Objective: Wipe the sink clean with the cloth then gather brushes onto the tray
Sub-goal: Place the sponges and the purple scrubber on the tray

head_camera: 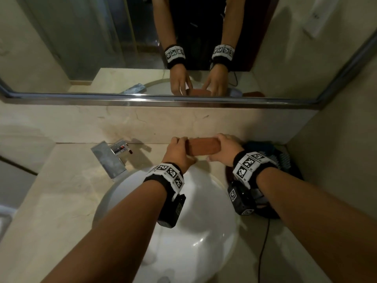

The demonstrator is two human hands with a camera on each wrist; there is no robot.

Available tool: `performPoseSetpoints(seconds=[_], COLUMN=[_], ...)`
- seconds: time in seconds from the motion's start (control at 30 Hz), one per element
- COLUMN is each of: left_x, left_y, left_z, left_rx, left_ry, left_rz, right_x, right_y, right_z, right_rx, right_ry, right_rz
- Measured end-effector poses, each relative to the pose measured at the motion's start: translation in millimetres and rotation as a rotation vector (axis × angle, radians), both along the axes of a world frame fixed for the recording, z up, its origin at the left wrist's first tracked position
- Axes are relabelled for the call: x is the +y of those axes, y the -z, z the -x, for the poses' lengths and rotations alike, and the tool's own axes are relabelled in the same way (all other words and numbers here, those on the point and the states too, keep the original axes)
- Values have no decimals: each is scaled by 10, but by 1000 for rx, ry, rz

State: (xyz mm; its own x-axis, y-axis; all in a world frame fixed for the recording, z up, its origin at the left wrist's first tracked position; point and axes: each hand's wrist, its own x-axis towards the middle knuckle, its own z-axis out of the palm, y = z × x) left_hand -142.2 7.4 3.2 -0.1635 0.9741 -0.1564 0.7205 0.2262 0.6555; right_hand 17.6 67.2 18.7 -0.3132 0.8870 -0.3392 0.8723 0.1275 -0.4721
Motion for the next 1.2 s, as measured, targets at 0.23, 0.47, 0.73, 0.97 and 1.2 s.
performPoseSetpoints(seconds=[0.23,0.47,0.73,0.97,1.2], left_x=[-7,30,63,39,0], left_y=[-131,-53,95,195,323], left_z=[-701,-1362,-1978,-2392,-2447], left_rx=[-3,6,75,143,238], left_ry=[117,220,327,405,436], left_rz=[-17,33,67,119,163], right_x=[-133,-219,-394,-519,-585], right_y=[-156,-157,-33,119,252], right_z=[-802,-1502,-2146,-2539,-2563], right_rx=[71,-13,-1,-17,-46], right_ry=[81,134,218,317,276], right_rz=[-21,-4,22,51,96])
